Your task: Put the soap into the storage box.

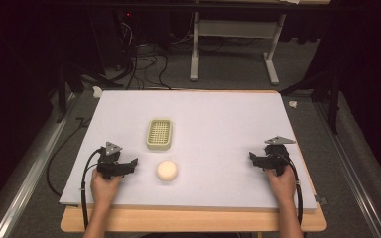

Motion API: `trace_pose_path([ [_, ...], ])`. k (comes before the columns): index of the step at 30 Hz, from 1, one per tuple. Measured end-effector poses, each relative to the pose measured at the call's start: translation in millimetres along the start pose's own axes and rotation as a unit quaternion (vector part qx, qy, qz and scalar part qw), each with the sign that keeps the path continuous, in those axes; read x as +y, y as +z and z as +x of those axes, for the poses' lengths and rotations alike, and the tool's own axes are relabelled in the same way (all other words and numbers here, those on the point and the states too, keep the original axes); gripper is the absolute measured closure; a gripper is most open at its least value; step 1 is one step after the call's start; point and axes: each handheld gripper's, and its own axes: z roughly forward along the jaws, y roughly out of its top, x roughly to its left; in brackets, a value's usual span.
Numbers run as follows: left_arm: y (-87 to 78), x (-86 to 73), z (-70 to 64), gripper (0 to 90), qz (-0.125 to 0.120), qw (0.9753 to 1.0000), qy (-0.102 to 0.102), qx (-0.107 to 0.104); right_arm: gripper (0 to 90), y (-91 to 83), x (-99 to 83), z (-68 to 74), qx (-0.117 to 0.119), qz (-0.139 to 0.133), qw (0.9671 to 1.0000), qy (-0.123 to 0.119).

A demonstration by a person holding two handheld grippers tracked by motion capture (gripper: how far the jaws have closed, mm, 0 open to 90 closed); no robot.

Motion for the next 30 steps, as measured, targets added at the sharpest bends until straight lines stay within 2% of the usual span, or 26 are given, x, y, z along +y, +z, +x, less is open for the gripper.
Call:
trace_pose_path([
  [30, 0.1, 0.1, -0.3, 20.1, 0.001, 1.0, 0.001, 0.001, 20.1, 0.4, 0.0, -1.4, 0.004, 0.001, 1.0, 0.005],
])
